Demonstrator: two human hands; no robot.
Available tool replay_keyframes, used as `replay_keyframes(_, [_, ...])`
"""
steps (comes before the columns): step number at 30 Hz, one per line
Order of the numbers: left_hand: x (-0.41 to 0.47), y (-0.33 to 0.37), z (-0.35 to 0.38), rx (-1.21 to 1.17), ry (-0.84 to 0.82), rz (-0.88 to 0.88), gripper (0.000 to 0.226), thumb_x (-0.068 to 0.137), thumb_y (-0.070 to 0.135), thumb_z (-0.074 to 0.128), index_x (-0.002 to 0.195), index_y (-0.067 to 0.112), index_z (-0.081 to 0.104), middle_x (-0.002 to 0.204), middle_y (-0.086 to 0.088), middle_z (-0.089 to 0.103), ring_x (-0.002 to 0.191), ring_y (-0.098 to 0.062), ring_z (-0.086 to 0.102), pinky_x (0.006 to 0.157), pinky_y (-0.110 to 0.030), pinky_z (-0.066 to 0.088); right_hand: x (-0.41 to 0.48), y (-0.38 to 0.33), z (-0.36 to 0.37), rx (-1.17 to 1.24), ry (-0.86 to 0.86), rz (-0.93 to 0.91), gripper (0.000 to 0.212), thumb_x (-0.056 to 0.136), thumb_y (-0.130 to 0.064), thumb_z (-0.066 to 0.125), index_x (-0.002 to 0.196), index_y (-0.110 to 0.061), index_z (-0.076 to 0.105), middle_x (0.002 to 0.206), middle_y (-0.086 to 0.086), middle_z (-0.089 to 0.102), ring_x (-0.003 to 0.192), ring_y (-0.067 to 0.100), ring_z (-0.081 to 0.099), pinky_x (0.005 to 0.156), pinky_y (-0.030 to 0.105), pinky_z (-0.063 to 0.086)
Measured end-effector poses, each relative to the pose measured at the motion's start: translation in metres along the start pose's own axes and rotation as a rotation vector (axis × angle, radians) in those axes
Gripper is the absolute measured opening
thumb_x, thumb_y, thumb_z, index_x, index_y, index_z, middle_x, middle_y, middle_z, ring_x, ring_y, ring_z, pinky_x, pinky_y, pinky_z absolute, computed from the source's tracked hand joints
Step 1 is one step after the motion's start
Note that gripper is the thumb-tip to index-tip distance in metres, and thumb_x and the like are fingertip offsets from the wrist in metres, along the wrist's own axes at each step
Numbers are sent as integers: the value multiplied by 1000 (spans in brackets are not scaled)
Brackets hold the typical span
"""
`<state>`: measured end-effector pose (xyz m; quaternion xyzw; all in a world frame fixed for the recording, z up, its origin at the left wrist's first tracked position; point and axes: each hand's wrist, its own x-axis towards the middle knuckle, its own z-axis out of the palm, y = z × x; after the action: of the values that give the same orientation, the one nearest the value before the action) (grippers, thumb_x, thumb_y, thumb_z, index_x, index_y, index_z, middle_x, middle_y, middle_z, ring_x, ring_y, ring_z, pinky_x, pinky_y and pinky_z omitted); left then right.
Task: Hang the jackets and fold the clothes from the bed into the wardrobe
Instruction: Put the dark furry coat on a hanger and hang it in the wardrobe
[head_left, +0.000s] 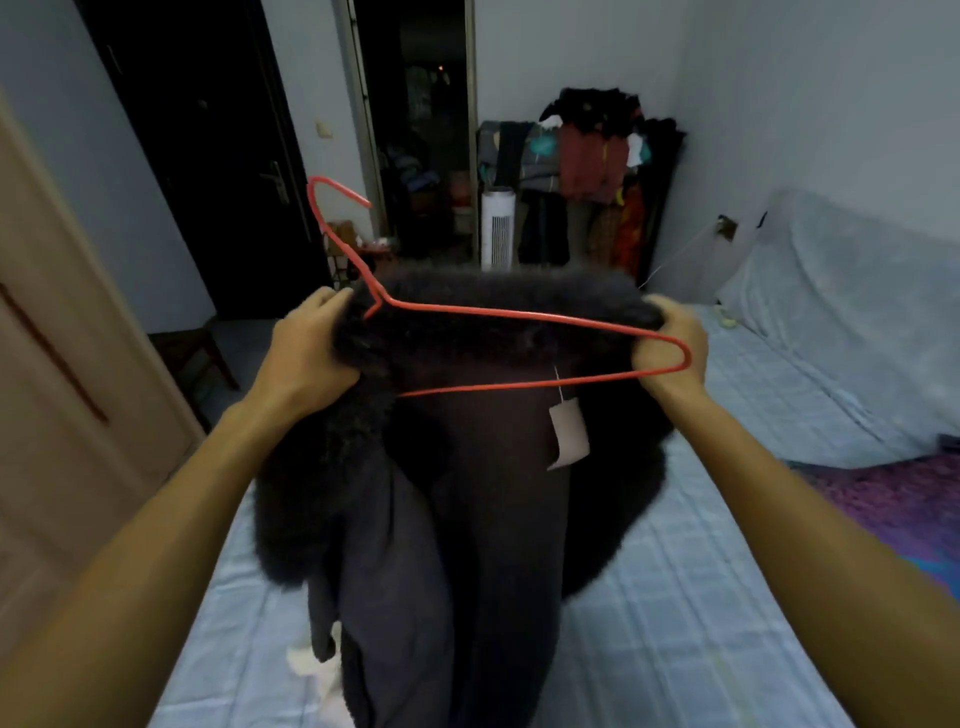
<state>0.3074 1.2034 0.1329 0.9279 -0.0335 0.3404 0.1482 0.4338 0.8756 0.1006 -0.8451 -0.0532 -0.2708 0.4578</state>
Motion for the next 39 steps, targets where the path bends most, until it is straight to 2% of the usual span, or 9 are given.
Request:
replay_keyframes(2, [11, 4, -10, 4, 61, -12, 39, 63, 25, 62, 98, 9, 57, 90, -10, 54, 82, -37, 59, 67, -43, 49, 22, -26, -17, 0, 37, -98, 26, 78, -4, 53, 89, -21, 69, 75, 0, 65, 78, 8, 55, 61, 25, 38])
replay_keyframes(5, [30, 11, -32, -23, 153, 10, 42, 66, 26, 63, 102, 6, 57, 94, -15, 55, 84, -39, 58, 69, -46, 50, 50, -74, -51, 6, 158, -236, 27, 78, -7, 52, 93, -19, 71, 84, 2, 71, 83, 3, 55, 64, 20, 36])
replay_keyframes(9, [56, 27, -62, 86, 176, 9, 42, 68, 15, 68, 106, 6, 53, 98, -17, 51, 83, -43, 55, 68, -47, 46, 70, -120, -88, -119, 294, -369, 28, 79, -22, 52, 102, -21, 69, 98, 6, 72, 96, 20, 65, 74, 31, 44])
replay_keyframes(14, [55, 49, -69, 346, 33, -79, 51, 73, 14, 68, 120, 12, 48, 108, -21, 48, 86, -50, 55, 72, -53, 46, 59, -108, -92, -407, 82, -423, 20, 82, -20, 59, 98, -17, 69, 97, 17, 69, 92, 38, 63, 71, 38, 47])
replay_keyframes(19, [40, 69, -58, 466, -160, -185, 41, 75, 18, 65, 114, 18, 52, 106, -17, 53, 90, -43, 58, 70, -44, 43, 49, -75, -85, -326, -95, -312, 10, 78, -26, 66, 83, -19, 71, 70, 7, 66, 74, 30, 64, 60, 30, 43])
replay_keyframes(24, [33, 87, -53, 549, -177, -130, 43, 77, 19, 65, 117, 18, 47, 106, -15, 53, 89, -40, 59, 65, -39, 36, 56, -62, -99, -281, -171, -206, 29, 78, -25, 70, 55, -18, 55, 47, -4, 44, 60, 14, 52, 49, 28, 35])
replay_keyframes(28, [26, 92, -56, 513, -147, -58, 47, 76, 18, 66, 119, 19, 48, 106, -14, 53, 90, -41, 59, 63, -39, 36, 60, -47, -109, -312, -212, -147, 6, 76, -12, 67, 79, -16, 71, 66, 8, 66, 68, 16, 58, 61, 36, 50])
replay_keyframes(33, [7, 105, -30, 609, -182, -41, 35, 83, 15, 59, 117, 18, 49, 111, -15, 55, 88, -39, 62, 59, -36, 36, 48, -49, -107, -435, -232, -175, 18, 72, 0, 60, 76, -15, 69, 75, 19, 66, 78, 34, 65, 66, 34, 45])
replay_keyframes(39, [-13, 108, -7, 790, -301, -116, 25, 90, 12, 51, 114, 14, 46, 109, -13, 55, 87, -29, 63, 58, -33, 34, 28, -55, -93, -510, -209, -163, 26, 74, -8, 57, 94, -20, 70, 94, 16, 69, 92, 38, 63, 71, 38, 47])
